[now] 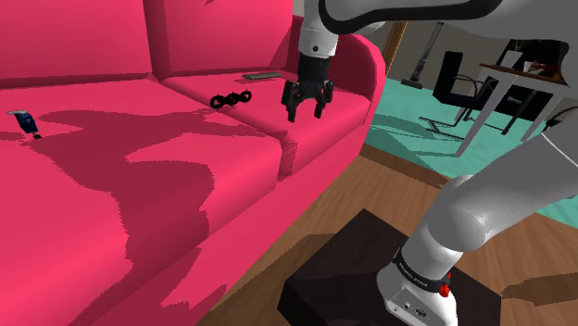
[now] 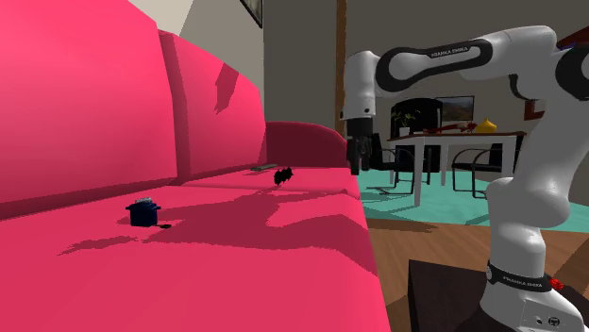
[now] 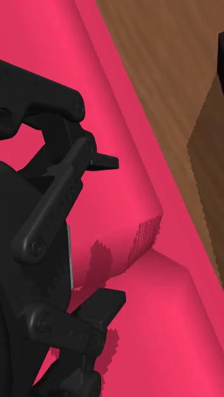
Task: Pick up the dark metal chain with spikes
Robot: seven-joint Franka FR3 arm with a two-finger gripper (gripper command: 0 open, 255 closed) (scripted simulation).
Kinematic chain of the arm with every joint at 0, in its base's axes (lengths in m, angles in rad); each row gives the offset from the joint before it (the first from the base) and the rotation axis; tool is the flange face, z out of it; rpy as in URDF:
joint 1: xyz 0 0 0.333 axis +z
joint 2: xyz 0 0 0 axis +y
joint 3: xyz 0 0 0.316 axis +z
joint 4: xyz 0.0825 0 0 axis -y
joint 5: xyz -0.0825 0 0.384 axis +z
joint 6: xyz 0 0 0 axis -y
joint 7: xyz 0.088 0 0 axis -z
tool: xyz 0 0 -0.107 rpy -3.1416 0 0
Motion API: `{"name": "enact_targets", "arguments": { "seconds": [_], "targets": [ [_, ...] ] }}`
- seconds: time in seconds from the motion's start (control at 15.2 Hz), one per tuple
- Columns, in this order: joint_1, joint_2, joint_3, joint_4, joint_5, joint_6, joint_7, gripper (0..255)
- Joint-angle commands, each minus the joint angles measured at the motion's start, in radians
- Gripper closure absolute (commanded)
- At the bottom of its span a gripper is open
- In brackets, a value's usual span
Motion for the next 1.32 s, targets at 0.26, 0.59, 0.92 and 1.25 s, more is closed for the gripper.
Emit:
{"name": "enact_targets", "arguments": {
  "seconds": [0.26, 0.59, 0.92, 1.25],
  "targets": [
    [-0.008, 0.213, 0.076, 0.229, -0.009, -0.004, 0.227, 0],
    [0.003, 0.414, 0.115, 0.470, -0.056, -0.037, 0.406, 0],
    [0.049, 0.642, 0.125, 0.780, -0.124, -0.113, 0.570, 0],
    [0.084, 0.765, 0.117, 0.938, -0.157, -0.145, 0.639, 0]
  ]
}}
